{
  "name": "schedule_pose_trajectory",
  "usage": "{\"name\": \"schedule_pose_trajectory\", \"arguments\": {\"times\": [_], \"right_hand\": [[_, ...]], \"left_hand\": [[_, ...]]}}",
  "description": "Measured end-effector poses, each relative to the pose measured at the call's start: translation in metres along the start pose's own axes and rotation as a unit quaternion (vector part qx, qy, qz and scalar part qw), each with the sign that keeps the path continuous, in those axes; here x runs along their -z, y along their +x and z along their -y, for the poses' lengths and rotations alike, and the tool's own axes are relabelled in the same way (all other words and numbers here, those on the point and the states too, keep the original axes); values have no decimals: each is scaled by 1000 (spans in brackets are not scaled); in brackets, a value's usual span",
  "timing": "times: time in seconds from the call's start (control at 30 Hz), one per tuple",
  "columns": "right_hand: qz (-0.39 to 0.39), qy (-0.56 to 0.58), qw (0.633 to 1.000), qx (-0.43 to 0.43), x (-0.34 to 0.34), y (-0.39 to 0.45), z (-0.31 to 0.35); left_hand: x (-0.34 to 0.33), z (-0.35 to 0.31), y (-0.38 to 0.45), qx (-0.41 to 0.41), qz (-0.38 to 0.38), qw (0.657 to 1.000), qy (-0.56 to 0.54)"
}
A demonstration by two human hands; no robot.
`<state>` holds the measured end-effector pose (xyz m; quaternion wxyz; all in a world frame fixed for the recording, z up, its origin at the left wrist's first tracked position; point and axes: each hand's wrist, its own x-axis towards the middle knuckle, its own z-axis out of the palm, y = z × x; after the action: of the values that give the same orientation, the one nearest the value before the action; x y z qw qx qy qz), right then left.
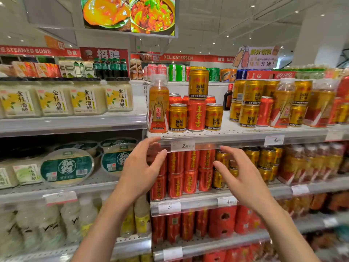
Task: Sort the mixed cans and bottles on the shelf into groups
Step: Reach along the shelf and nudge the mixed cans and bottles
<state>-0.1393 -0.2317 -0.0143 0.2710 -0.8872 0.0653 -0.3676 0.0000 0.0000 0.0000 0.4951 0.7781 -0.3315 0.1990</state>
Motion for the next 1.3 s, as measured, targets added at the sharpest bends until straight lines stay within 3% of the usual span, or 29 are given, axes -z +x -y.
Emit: {"name": "schedule_pose_trajectory", "arguments": {"times": [0.2,0.37,0.53,0.73,0.87,1.3], "right_hand": [[43,-49,998,22,-4,60,-7],[67,-109,986,107,-3,117,-23],[129,-206,944,223,-13,145,-38],[130,-282,886,345,-28,152,-61],[120,-281,878,369,-31,157,-70],[76,-239,897,365,-38,154,-84]], "left_hand": [[-19,-7,34,-48,29,995,80],[-33,-5,58,-65,28,983,171],[-44,1,62,-52,51,962,261],[-52,16,38,-78,67,933,345],[-62,20,31,-66,10,939,338],[-65,35,55,-70,-20,973,217]]}}
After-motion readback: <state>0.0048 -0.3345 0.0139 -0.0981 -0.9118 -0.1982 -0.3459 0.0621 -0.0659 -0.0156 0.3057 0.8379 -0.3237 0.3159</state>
